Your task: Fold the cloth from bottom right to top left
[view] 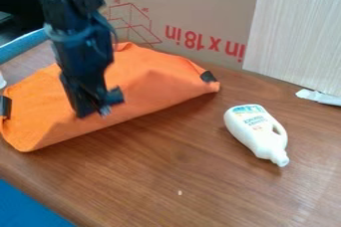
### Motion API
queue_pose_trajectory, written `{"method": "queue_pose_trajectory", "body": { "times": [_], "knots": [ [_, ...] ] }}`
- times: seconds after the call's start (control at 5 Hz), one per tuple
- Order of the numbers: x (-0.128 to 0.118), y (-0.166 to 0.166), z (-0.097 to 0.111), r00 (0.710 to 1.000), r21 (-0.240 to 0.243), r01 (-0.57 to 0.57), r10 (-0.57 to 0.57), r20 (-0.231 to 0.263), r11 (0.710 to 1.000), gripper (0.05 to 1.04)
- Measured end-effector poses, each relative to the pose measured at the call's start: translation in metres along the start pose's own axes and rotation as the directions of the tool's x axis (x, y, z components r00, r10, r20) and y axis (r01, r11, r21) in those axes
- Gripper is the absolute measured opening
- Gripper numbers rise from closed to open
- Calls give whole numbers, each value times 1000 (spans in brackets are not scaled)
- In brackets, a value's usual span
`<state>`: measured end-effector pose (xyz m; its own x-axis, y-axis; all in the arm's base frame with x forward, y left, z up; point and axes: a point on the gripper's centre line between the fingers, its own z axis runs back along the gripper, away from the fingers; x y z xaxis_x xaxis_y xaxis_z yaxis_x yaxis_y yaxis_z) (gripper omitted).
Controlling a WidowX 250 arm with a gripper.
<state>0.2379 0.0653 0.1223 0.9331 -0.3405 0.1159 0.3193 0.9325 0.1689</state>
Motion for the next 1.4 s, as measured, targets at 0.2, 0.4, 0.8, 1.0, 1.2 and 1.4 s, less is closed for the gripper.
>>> {"method": "queue_pose_trajectory", "body": {
  "times": [0.2, 0.4, 0.8, 1.0, 1.2, 1.4],
  "knots": [
    [5, 32, -3, 994, 2, -8, 8, -107, 1000, 60],
    [13, 63, -14, 972, 14, 9, -5, -236, 1000, 59],
    [28, 109, -16, 946, 22, 38, -29, -323, 999, 59],
    [38, 133, -11, 953, 10, 58, -52, -297, 998, 59],
    [46, 152, -5, 968, 18, 121, -113, -226, 993, 59],
    [56, 169, -7, 967, 16, 169, -163, -196, 985, 59]
  ]
}}
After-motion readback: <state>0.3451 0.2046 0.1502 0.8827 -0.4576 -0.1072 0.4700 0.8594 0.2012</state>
